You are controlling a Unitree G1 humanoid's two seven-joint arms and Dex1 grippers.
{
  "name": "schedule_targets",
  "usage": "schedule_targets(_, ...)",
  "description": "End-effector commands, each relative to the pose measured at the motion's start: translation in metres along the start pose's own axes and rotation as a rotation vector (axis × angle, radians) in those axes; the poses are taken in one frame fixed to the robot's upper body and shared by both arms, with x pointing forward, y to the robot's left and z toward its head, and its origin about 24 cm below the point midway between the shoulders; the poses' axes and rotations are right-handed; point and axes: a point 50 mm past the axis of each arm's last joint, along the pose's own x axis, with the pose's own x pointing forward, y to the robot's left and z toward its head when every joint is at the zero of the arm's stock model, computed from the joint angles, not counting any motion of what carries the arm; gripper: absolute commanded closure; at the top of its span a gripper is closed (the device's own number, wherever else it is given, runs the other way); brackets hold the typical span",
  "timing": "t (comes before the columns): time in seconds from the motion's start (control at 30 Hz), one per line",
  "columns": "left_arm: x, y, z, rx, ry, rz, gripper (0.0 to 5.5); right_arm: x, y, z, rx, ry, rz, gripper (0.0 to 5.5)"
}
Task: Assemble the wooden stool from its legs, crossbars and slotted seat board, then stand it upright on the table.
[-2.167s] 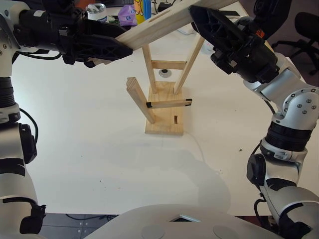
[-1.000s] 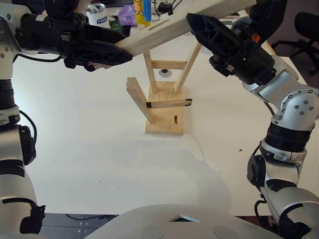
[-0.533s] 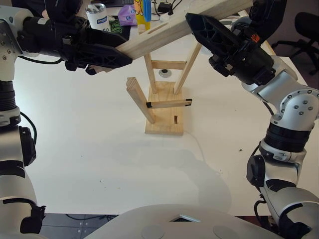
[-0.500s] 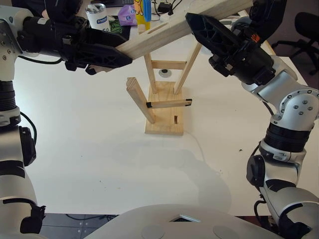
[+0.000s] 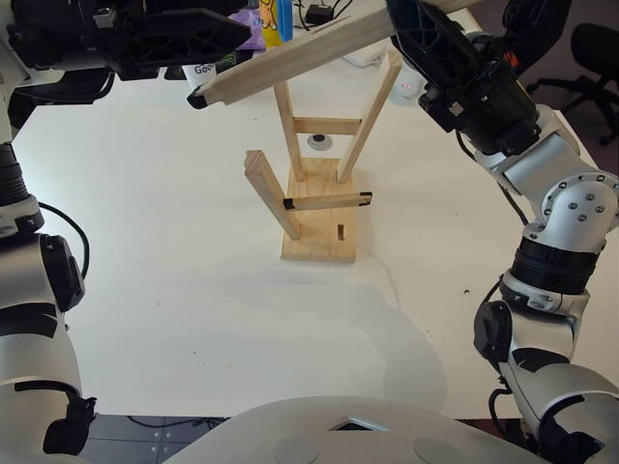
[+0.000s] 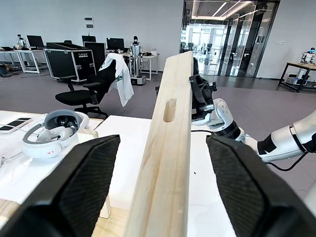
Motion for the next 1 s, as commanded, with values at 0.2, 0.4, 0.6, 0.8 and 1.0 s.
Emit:
schedule_targets(0.2,-0.019,-0.03,-0.01,0.068,0.081,0.107,1.36,-0.038,-0.006,0.044,-0.155,0.028,-0.136,3.39)
schedule_targets(0.4,-0.013,-0.046,-0.065,0.157,0.304,0.232,1.36,-0.075,-0.006,0.076,-0.238,0.102,-0.261,3.39)
schedule_targets(0.6,-0.001,-0.058,-0.095,0.202,0.309,0.27,1.36,-0.107,-0.006,0.091,-0.287,0.124,-0.386,3.39)
schedule_targets(0.8,0.001,-0.05,-0.109,0.252,0.325,0.342,1.36,-0.115,-0.013,0.077,-0.247,0.143,-0.407,3.39)
schedule_targets(1.0,-0.003,-0.039,-0.114,0.305,0.351,0.396,1.36,-0.117,-0.016,0.066,-0.23,0.171,-0.409,3.39)
